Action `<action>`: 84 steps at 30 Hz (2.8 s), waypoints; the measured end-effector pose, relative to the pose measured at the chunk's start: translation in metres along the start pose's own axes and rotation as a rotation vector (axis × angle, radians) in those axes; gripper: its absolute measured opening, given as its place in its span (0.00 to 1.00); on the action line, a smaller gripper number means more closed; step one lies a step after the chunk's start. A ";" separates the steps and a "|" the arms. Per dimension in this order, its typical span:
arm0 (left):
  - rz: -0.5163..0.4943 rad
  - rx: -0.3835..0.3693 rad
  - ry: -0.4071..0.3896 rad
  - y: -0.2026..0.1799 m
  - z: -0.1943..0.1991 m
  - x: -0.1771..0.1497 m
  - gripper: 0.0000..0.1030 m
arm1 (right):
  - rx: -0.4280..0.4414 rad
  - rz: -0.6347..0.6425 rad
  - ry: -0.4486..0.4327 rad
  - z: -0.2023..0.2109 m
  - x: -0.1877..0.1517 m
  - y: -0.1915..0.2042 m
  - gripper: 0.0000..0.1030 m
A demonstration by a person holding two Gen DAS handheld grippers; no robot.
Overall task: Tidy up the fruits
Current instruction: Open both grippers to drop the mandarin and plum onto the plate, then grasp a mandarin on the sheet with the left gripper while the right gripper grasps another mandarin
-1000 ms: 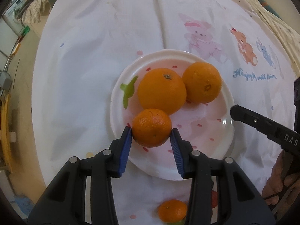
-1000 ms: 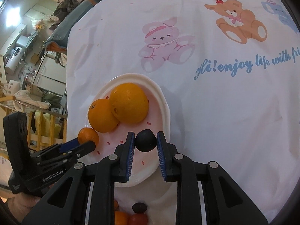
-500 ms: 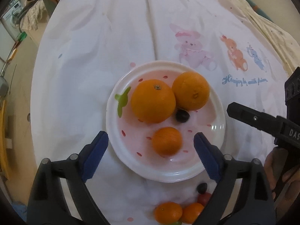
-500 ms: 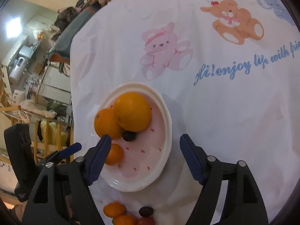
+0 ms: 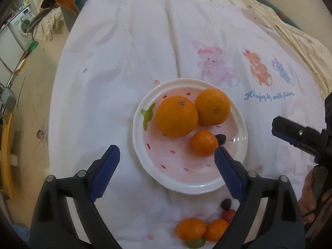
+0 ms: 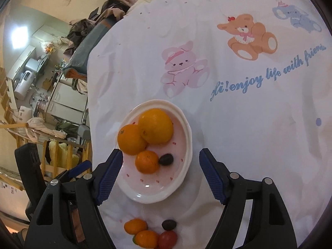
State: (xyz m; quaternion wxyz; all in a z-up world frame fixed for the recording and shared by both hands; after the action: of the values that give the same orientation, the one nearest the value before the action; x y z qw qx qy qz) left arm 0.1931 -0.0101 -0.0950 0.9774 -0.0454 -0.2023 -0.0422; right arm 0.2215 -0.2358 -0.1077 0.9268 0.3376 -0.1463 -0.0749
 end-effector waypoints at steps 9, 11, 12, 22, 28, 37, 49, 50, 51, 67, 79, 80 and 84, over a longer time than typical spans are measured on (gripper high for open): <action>-0.032 0.077 -0.081 0.014 0.037 -0.015 0.88 | -0.004 0.023 -0.031 0.028 -0.023 0.008 0.76; -0.019 0.067 -0.082 0.017 0.042 -0.020 0.88 | -0.006 0.029 -0.031 0.033 -0.030 0.009 0.76; -0.015 0.061 -0.083 0.018 0.044 -0.022 0.88 | -0.011 0.038 -0.031 0.035 -0.034 0.010 0.76; -0.006 0.061 -0.105 0.022 0.065 -0.048 0.88 | -0.071 0.079 -0.079 0.058 -0.068 0.013 0.76; -0.001 0.040 -0.092 0.018 0.066 -0.062 0.88 | -0.072 0.062 -0.064 0.065 -0.090 0.009 0.76; 0.017 0.020 -0.044 0.015 0.059 -0.085 0.88 | -0.103 0.045 -0.033 0.061 -0.112 0.009 0.76; 0.078 -0.044 0.186 0.011 0.006 -0.116 0.86 | -0.130 -0.023 -0.037 0.055 -0.109 -0.005 0.76; 0.078 -0.062 0.196 0.007 0.004 -0.117 0.85 | -0.123 -0.039 -0.029 0.053 -0.108 -0.007 0.76; 0.078 -0.079 0.205 0.003 0.001 -0.117 0.83 | -0.114 -0.058 -0.023 0.051 -0.107 -0.010 0.76; 0.360 -0.268 0.361 -0.024 -0.035 -0.120 0.45 | -0.068 -0.149 -0.009 0.049 -0.099 -0.023 0.76; 0.270 -0.217 0.232 -0.008 -0.003 -0.104 0.37 | -0.099 -0.143 0.002 0.045 -0.101 -0.026 0.76; 0.260 -0.194 0.210 -0.003 0.003 -0.102 0.37 | -0.104 -0.141 0.007 0.044 -0.102 -0.026 0.76; 0.232 -0.119 0.128 0.016 0.024 -0.097 0.37 | -0.111 -0.125 0.056 0.036 -0.109 -0.025 0.76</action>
State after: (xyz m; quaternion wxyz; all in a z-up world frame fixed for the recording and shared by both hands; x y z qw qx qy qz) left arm 0.0967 0.0148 -0.1130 0.9822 -0.1235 -0.1299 0.0562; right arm 0.1058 -0.2502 -0.1216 0.9413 0.2961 -0.0948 -0.1311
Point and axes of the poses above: each gripper's, at about its wrist camera, not at the fingertips, and z roughly against the way its jaws point, y to its left, x to its top, the point moved 5 cm from there along -z, roughly the way its jaws point, and after that the axes turned 7 degrees about -z, right-handed, at the moved point
